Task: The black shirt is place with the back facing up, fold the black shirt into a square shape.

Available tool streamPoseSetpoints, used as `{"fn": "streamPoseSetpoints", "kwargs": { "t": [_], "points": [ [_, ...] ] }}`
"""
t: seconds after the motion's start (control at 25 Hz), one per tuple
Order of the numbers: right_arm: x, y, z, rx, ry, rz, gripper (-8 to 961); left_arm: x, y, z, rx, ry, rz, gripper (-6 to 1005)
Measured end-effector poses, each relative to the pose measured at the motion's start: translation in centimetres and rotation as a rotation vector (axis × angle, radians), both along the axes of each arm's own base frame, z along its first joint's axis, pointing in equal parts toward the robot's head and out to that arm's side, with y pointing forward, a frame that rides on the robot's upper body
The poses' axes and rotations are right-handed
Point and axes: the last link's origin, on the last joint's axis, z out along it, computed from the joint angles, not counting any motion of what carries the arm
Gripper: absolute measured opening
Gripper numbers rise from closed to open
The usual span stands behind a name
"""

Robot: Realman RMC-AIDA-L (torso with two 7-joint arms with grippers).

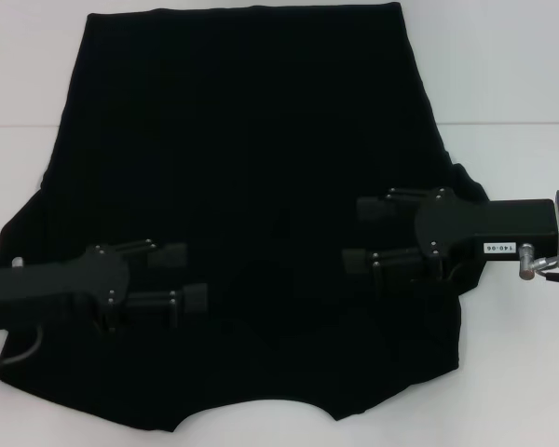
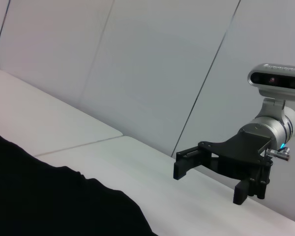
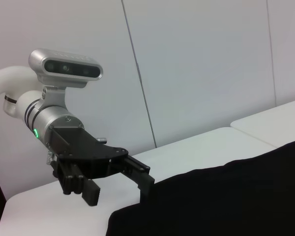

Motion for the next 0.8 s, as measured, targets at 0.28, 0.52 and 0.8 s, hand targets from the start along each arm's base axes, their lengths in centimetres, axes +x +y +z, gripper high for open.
{"fn": "streamPoseSetpoints", "kwargs": {
  "t": [0.28,0.52,0.8],
  "points": [
    [0.0,0.2,0.1,0.009,0.014,-0.023,915,-0.7,1.2,2.0,0.131,-0.089,0.122,836],
    [-0.4,0.5,-0.2,0.002,0.025,-0.056,915,-3.6,2.1,4.6,0.180,-0.059,0.372,826],
    [-0.9,0.7,-0.6,-0.003,0.027,-0.059,914,-7.0,1.8,6.7,0.195,0.066,0.644,814]
  ]
}}
